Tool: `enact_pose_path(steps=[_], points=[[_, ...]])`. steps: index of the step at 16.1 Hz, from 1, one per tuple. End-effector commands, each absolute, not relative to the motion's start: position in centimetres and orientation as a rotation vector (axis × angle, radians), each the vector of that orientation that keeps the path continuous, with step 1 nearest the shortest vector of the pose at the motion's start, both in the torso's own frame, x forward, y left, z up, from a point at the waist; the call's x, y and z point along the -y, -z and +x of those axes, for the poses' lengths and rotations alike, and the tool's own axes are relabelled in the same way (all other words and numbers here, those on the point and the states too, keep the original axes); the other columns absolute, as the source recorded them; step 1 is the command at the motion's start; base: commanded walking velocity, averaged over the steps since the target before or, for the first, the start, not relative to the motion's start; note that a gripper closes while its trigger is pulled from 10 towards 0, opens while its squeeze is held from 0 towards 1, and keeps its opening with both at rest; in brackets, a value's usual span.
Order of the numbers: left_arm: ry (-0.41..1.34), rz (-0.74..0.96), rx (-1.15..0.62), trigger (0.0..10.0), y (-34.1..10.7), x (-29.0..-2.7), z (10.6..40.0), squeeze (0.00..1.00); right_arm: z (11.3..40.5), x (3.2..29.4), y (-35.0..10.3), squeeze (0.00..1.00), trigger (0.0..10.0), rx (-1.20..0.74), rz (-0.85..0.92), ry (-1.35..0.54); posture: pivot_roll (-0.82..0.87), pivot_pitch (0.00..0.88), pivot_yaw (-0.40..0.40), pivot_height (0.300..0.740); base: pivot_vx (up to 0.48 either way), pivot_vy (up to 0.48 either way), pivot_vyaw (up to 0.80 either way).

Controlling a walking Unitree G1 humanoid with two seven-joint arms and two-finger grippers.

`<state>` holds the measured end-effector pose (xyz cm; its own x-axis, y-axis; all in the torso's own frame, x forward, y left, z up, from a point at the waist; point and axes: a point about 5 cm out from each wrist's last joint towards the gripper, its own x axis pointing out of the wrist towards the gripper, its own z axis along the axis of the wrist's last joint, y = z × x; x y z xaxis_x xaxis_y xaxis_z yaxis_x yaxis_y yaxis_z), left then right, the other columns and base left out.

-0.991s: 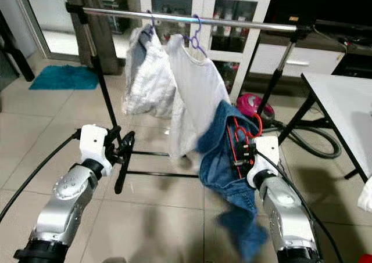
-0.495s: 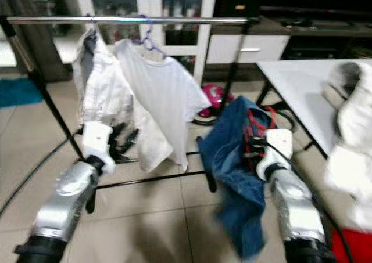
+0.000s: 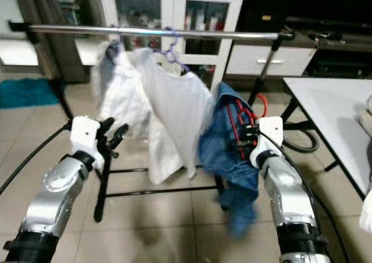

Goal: Hang hanger

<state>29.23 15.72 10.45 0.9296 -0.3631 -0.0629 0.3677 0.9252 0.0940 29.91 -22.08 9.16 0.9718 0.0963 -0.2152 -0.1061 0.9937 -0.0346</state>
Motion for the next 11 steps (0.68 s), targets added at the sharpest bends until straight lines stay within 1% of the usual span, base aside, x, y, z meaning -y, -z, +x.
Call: enact_pose_path(steps=[1, 6, 11], points=[[0.424, 0.118, -0.027, 10.0, -11.0, -14.6, 29.4, 0.0, 30.3, 23.2, -10.0, 0.0, 10.0, -0.185, -0.062, -0.062, 0.07, 0.0, -0.051, 0.74, 0.36, 0.0, 0.0], [0.458, 0.123, 0.011, 10.0, -12.2, -13.9, 29.8, 0.0, 31.0, 23.4, -10.5, 0.0, 10.0, -0.17, -0.083, -0.071, 0.07, 0.0, -0.056, 0.74, 0.359, 0.0, 0.0], [0.453, 0.119, 0.006, 10.0, -12.3, -14.0, 29.8, 0.0, 31.1, 23.0, -10.3, 0.0, 10.0, -0.169, -0.065, -0.091, 0.08, 0.0, -0.058, 0.74, 0.36, 0.0, 0.0]])
